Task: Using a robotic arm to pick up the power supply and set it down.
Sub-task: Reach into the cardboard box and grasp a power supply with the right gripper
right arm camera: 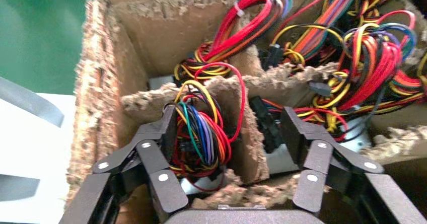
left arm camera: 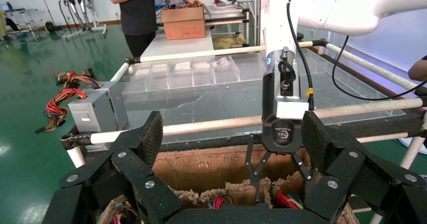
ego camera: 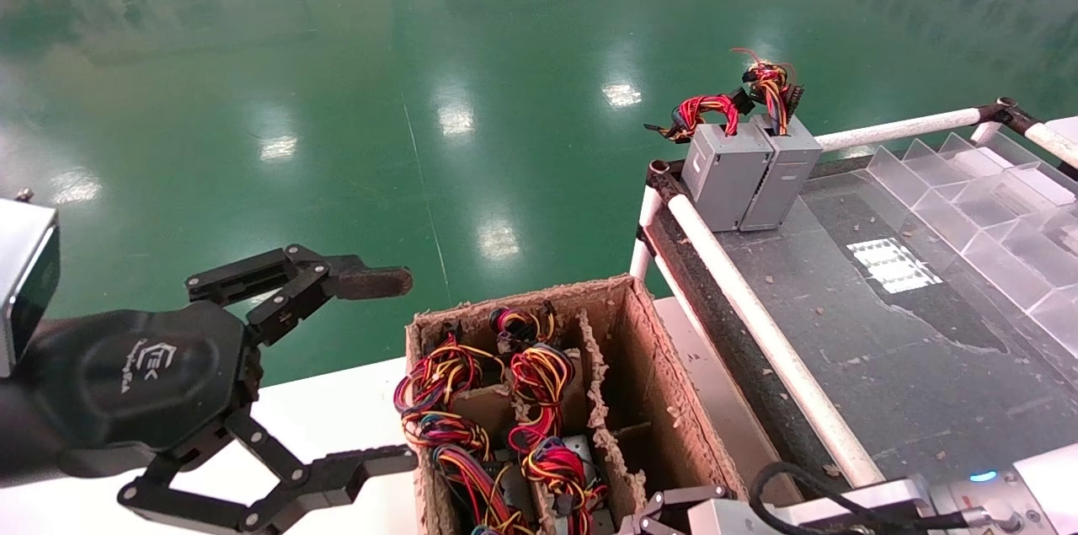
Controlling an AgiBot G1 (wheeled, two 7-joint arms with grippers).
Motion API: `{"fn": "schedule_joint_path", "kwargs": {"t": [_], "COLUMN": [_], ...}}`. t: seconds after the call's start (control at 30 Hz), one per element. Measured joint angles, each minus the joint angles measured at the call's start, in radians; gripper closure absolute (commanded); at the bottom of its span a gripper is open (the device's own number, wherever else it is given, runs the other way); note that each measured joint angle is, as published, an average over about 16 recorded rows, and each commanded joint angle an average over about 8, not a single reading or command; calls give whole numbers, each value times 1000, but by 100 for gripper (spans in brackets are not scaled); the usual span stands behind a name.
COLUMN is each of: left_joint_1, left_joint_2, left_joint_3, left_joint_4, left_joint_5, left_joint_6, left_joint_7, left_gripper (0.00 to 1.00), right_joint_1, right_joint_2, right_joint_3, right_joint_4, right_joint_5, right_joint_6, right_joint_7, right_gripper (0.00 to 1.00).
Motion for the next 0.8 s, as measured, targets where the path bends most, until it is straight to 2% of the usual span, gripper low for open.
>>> {"fn": "schedule_joint_path", "kwargs": {"t": [0.4, 0.8], "left_joint_1": [0, 0], "left_joint_2": [0, 0], "left_joint_3": [0, 0], "left_joint_4": [0, 0], "left_joint_5": [0, 0], "left_joint_6": [0, 0], "left_joint_7": [0, 0], "left_gripper": [0, 0], "right_joint_1": [-6, -22], "right_joint_2": [-7, -4], "right_joint_3": [0, 5], "right_joint_4": [8, 8], "right_joint_5": [-6, 27], "right_joint_6": [18, 20], "right_joint_7": [-81, -111], "right_gripper": [100, 100]}}
